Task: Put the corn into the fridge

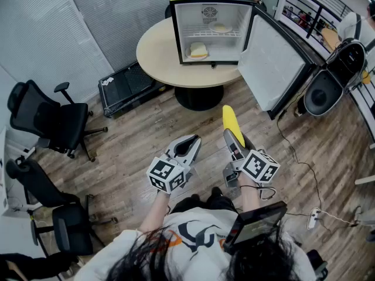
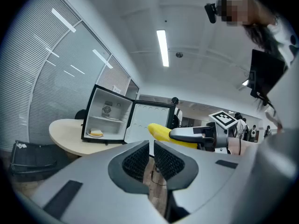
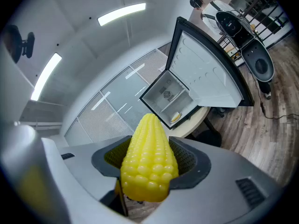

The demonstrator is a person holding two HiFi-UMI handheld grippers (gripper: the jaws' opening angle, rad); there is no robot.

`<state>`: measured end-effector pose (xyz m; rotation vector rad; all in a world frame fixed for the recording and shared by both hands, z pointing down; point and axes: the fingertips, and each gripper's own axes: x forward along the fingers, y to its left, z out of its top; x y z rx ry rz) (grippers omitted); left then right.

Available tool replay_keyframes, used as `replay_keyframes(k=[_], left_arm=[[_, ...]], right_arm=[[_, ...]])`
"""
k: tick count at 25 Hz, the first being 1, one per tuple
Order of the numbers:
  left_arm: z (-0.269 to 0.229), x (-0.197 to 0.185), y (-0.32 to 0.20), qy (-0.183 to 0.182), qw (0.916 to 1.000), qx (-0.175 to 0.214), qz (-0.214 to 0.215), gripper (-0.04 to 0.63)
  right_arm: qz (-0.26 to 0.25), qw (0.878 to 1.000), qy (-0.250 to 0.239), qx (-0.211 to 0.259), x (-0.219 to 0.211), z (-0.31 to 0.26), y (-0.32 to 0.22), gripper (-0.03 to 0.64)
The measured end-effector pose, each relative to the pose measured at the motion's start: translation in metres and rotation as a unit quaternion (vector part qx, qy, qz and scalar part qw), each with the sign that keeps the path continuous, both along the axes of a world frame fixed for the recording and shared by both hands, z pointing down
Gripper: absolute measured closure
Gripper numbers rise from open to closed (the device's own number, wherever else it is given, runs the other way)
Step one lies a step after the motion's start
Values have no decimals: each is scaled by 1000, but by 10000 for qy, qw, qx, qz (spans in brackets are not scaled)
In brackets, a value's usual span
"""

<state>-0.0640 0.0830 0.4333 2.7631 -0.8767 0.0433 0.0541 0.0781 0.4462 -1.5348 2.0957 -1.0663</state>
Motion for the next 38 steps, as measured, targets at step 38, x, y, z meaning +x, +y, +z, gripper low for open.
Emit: replay_keyframes(k=[38], left_arm=[[-8, 111, -40, -86, 9973, 177, -714, 555]], right_arm=[[-710, 9947, 748, -15, 90, 19, -48, 364]])
